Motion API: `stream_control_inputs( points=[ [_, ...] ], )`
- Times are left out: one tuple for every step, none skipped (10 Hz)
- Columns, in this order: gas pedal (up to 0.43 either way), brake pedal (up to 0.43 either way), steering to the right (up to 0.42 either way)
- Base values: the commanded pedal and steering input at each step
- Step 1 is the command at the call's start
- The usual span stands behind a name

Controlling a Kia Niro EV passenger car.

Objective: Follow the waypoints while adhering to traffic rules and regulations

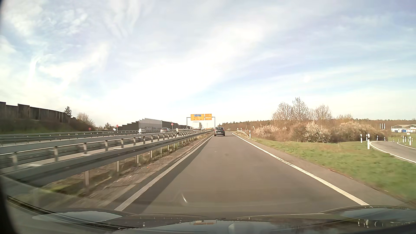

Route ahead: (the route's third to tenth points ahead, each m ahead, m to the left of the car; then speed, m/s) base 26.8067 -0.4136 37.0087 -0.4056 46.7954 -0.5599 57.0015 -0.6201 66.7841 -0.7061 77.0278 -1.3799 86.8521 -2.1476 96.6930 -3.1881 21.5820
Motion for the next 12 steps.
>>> stream_control_inputs(
  points=[
    [0.000,0.165,-0.003],
    [0.000,0.171,-0.002],
    [0.000,0.171,-0.002],
    [0.000,0.171,-0.001],
    [0.000,0.171,-0.001],
    [0.000,0.171,-0.001],
    [0.000,0.171,-0.001],
    [0.000,0.171,0.000],
    [0.000,0.171,0.000],
    [0.000,0.171,0.000],
    [0.000,0.177,0.000],
    [0.000,0.177,0.000]
  ],
)
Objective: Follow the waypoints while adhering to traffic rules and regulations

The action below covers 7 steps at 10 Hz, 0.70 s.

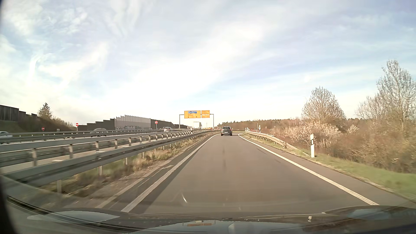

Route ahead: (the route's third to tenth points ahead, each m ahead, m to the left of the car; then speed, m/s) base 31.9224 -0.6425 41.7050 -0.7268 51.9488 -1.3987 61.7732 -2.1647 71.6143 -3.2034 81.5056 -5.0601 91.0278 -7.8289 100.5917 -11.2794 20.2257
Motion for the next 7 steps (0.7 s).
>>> stream_control_inputs(
  points=[
    [0.000,0.177,0.000],
    [0.000,0.177,0.001],
    [0.000,0.177,0.003],
    [0.000,0.177,0.005],
    [0.000,0.177,0.005],
    [0.000,0.171,0.005],
    [0.000,0.177,0.006]
  ],
)
